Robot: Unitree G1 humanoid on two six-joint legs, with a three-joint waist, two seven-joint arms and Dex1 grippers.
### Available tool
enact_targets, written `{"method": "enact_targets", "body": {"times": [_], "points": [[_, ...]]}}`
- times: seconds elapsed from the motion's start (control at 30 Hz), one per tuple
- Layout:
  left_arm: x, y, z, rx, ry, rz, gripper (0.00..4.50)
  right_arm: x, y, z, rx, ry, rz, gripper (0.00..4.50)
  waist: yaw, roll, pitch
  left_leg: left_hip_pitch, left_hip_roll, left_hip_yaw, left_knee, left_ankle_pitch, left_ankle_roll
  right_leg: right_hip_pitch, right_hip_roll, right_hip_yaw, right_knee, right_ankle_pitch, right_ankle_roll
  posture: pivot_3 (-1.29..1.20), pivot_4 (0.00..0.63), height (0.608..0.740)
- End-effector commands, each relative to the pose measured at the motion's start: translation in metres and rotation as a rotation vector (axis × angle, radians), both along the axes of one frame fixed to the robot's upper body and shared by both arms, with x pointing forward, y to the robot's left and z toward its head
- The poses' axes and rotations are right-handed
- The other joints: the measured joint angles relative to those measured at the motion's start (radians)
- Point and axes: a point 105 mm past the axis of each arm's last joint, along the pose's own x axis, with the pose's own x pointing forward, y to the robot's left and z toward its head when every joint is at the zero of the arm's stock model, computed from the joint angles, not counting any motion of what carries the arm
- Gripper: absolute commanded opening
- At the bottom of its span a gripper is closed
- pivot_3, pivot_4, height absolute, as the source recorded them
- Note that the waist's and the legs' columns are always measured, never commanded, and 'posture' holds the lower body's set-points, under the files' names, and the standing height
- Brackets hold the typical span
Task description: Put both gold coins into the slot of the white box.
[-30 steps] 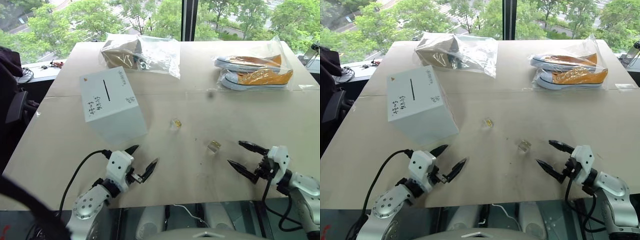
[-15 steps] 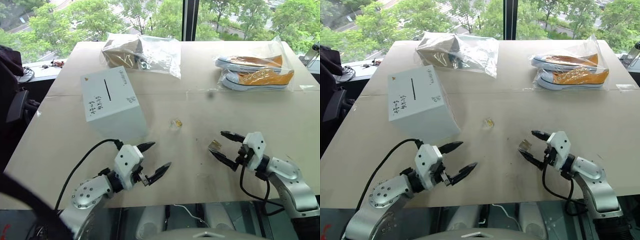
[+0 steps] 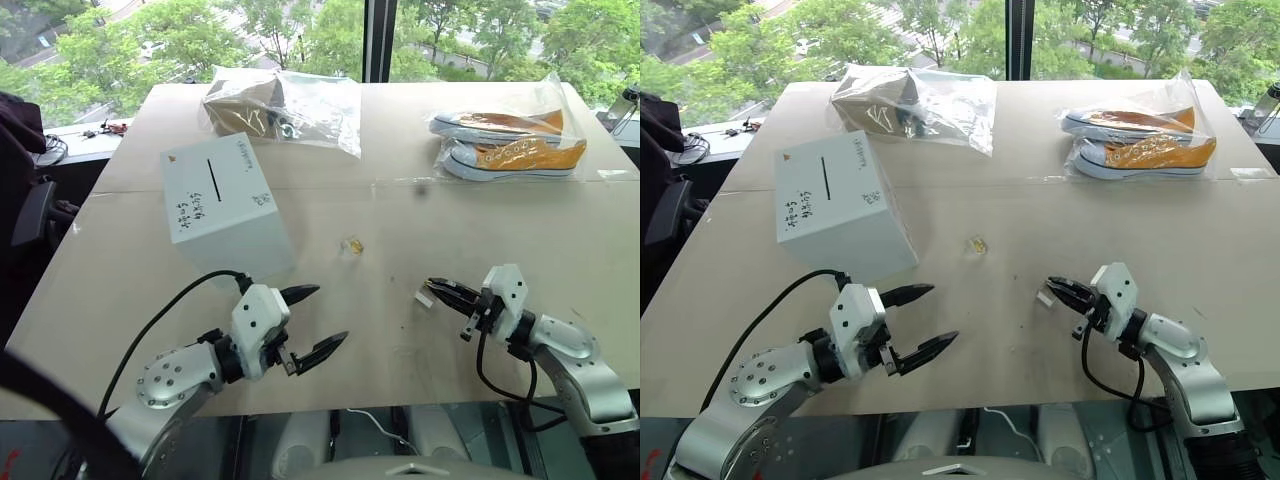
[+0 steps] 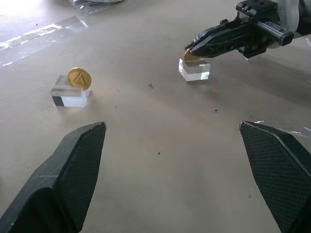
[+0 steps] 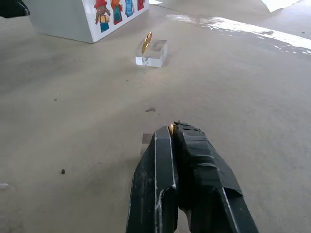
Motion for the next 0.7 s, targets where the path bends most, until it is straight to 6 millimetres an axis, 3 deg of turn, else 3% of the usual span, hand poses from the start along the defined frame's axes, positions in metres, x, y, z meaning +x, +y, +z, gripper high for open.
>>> {"method": "enact_targets", "body": {"times": [0.03, 0.13, 0.27, 0.47, 0.57, 0.67, 0.7], "points": [[-0.003, -0.014, 0.038, -0.218, -0.014, -0.025, 4.5, -0.003, 0.009, 0.038, 0.207, 0.012, 0.047, 0.02, 0.0, 0.0, 0.0, -0.001, 0.0, -0.001, 0.001, 0.0, 0.0, 0.0, 0.0, -0.001, 0.0, 0.0, 0.0, 0.0, 0.15, 0.74], [-0.013, -0.029, 0.063, -0.446, 0.054, -0.14, 4.5, -0.009, 0.025, 0.056, 0.347, 0.113, 0.141, 0.02, -0.001, 0.0, 0.0, -0.001, 0.0, -0.002, 0.001, 0.0, 0.0, 0.0, -0.001, -0.001, 0.001, 0.0, 0.001, 0.0, 0.15, 0.74], [-0.012, -0.023, 0.084, -0.715, 0.128, -0.24, 4.5, -0.017, 0.053, 0.074, 0.457, 0.255, 0.314, 0.02, -0.008, 0.0, 0.0, -0.001, 0.0, -0.003, 0.001, 0.0, 0.0, 0.0, -0.001, 0.0, 0.001, 0.0, 0.0, 0.0, 0.15, 0.74], [-0.007, -0.021, 0.093, -0.924, 0.216, -0.288, 4.5, -0.017, 0.071, 0.097, 0.575, 0.338, 0.422, 0.02, -0.009, 0.0, 0.0, -0.001, -0.002, -0.004, 0.002, 0.0, 0.0, 0.0, 0.004, -0.003, 0.004, 0.0, 0.0, 0.0, 0.15, 0.74], [-0.007, -0.029, 0.087, -0.965, 0.294, -0.313, 3.71, -0.017, 0.077, 0.105, 0.639, 0.349, 0.442, 0.0, -0.01, 0.0, 0.0, -0.001, -0.003, -0.004, 0.002, 0.0, 0.0, 0.0, 0.004, -0.002, 0.004, 0.0, 0.0, 0.0, 0.15, 0.74], [0.003, -0.03, 0.081, -0.964, 0.347, -0.258, 2.42, -0.018, 0.082, 0.109, 0.661, 0.344, 0.448, 0.0, -0.012, 0.0, 0.0, -0.001, -0.004, -0.004, 0.002, 0.0, 0.0, 0.0, 0.003, -0.002, 0.004, 0.0, 0.0, 0.0, 0.15, 0.74], [0.006, -0.029, 0.079, -0.96, 0.358, -0.239, 2.42, -0.018, 0.084, 0.111, 0.67, 0.328, 0.446, 0.0, -0.013, 0.0, 0.0, -0.001, -0.004, -0.004, 0.002, 0.0, 0.0, 0.0, 0.003, -0.002, 0.004, 0.0, 0.0, 0.0, 0.15, 0.74]]}}
